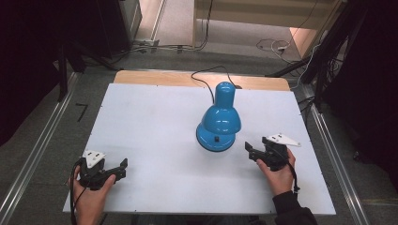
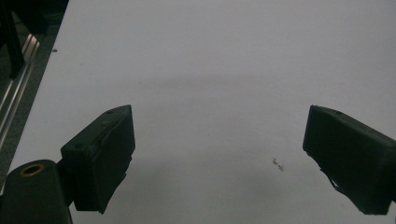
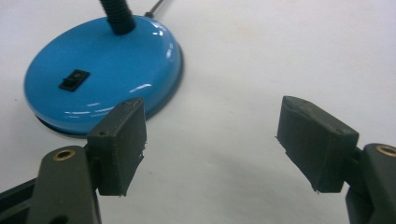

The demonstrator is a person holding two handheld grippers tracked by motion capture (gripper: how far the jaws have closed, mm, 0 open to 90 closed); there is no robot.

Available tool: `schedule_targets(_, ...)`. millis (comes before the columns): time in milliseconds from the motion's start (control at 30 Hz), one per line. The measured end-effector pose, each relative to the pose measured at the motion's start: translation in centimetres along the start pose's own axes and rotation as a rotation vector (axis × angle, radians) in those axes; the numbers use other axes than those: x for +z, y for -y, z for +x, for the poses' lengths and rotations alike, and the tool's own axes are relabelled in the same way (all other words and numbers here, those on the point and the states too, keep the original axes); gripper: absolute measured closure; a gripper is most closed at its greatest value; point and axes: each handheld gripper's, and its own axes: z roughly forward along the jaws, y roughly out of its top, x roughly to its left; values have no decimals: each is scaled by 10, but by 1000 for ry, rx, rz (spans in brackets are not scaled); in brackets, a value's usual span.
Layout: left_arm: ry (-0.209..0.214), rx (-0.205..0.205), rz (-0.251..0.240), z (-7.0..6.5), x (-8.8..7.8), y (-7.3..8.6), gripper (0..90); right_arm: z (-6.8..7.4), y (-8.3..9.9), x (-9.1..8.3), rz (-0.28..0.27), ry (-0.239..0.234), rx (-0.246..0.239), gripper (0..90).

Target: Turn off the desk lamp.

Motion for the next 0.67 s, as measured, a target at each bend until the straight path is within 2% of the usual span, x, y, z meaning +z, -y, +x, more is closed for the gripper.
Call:
schedule_targets(267,-1,-11,-3,2,-1,0,103,-31,14,-28,-13,47,39,213)
schedule_targets(500,-2,-10,-3,1,-1,0,103,-66,32,-54,-13,134,94,194)
schedule_targets(667,0,-11,-2,1,-1,0,103,-90,46,-59,24,205,154,175)
